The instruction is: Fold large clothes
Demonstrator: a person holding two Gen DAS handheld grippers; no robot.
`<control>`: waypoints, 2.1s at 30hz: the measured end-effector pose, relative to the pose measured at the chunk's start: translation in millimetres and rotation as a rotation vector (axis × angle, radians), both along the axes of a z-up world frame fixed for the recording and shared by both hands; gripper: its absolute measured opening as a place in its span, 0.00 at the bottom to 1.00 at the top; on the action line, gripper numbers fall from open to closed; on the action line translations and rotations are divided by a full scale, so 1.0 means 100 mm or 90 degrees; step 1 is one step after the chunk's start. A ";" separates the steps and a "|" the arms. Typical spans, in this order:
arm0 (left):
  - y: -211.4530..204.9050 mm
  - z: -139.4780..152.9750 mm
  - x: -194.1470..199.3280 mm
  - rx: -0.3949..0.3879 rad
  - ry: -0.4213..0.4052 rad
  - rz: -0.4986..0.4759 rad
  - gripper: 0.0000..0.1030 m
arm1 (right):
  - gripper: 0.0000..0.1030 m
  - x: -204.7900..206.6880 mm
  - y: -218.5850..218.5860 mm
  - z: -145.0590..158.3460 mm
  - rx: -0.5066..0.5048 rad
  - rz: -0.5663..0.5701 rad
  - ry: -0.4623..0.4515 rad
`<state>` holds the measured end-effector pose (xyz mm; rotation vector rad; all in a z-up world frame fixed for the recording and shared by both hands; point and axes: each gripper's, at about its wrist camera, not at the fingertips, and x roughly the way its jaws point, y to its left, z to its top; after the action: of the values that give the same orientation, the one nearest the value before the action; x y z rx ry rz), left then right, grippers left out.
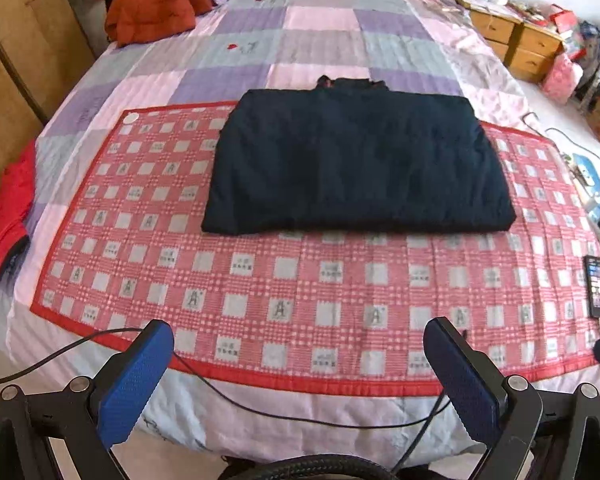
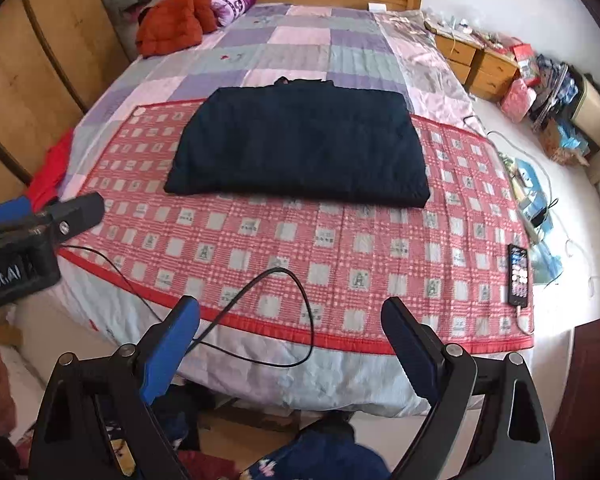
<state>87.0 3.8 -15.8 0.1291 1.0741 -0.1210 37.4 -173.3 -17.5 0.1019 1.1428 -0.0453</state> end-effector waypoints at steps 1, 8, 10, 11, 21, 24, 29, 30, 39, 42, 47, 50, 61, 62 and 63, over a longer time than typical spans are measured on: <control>0.00 0.02 0.00 -0.003 -0.001 0.000 1.00 | 0.92 0.00 -0.02 0.03 0.010 -0.006 0.002; -0.01 0.17 0.07 -0.006 -0.021 0.005 1.00 | 0.92 0.03 -0.16 0.22 0.018 -0.033 -0.014; -0.04 0.22 0.08 0.001 -0.033 -0.001 1.00 | 0.92 0.03 -0.18 0.27 0.021 -0.034 -0.020; -0.05 0.23 0.08 0.002 -0.035 -0.003 1.00 | 0.92 0.03 -0.18 0.28 0.020 -0.033 -0.021; -0.20 0.34 0.12 -0.007 -0.042 -0.029 1.00 | 0.92 0.05 -0.21 0.42 0.018 -0.035 -0.039; -0.23 0.36 0.12 -0.004 -0.046 -0.035 1.00 | 0.92 0.05 -0.24 0.44 0.020 -0.038 -0.040; -0.28 0.35 0.13 0.001 -0.042 -0.042 1.00 | 0.92 0.05 -0.25 0.45 0.020 -0.040 -0.043; -0.29 0.35 0.13 0.001 -0.041 -0.043 1.00 | 0.92 0.05 -0.25 0.46 0.020 -0.039 -0.044; -0.32 0.32 0.15 0.004 -0.033 -0.044 1.00 | 0.92 0.08 -0.23 0.45 0.023 -0.038 -0.041; -0.32 0.32 0.14 0.004 -0.032 -0.047 1.00 | 0.92 0.08 -0.23 0.45 0.024 -0.038 -0.039; -0.33 0.31 0.15 0.005 -0.030 -0.049 1.00 | 0.92 0.06 -0.26 0.46 0.021 -0.042 -0.042; -0.33 0.30 0.16 0.004 -0.026 -0.049 1.00 | 0.92 0.07 -0.27 0.47 0.021 -0.043 -0.043; -0.33 0.27 0.18 0.005 -0.021 -0.051 1.00 | 0.92 0.07 -0.29 0.46 0.022 -0.041 -0.042; -0.33 0.27 0.19 0.004 -0.021 -0.051 1.00 | 0.92 0.07 -0.29 0.45 0.023 -0.042 -0.042; -0.35 0.24 0.19 0.004 -0.019 -0.051 1.00 | 0.92 0.08 -0.29 0.46 0.023 -0.042 -0.042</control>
<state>105.8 -31.0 8.5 0.1789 1.0391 -0.1880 44.9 -202.1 28.3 0.1723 1.0749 -0.0800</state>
